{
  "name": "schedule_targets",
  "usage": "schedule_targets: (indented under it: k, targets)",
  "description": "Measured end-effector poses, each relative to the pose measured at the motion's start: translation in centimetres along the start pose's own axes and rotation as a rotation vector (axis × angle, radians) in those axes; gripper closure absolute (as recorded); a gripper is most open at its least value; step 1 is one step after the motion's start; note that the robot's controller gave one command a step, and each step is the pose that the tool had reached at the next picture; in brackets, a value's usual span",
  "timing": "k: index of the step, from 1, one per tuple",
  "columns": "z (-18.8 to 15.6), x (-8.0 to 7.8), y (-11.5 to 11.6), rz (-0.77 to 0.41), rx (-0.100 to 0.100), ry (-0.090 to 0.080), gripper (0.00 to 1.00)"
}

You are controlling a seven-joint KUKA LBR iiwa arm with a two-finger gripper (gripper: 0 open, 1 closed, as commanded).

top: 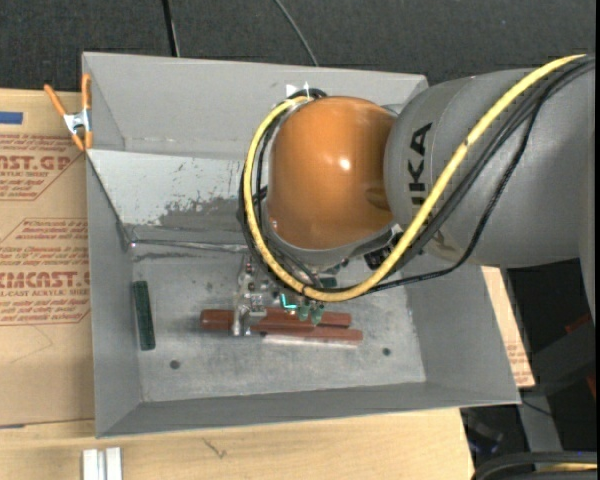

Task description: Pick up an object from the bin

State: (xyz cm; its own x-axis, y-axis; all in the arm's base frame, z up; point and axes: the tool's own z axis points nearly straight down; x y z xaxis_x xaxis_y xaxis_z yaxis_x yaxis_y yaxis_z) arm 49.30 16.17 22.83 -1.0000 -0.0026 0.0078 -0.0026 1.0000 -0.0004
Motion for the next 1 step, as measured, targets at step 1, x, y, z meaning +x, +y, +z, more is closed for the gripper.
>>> schedule_targets:
  k: [1]
  targets:
    - [-0.43,-0.19,-0.13,0.002,-0.001,-0.008,1.00]
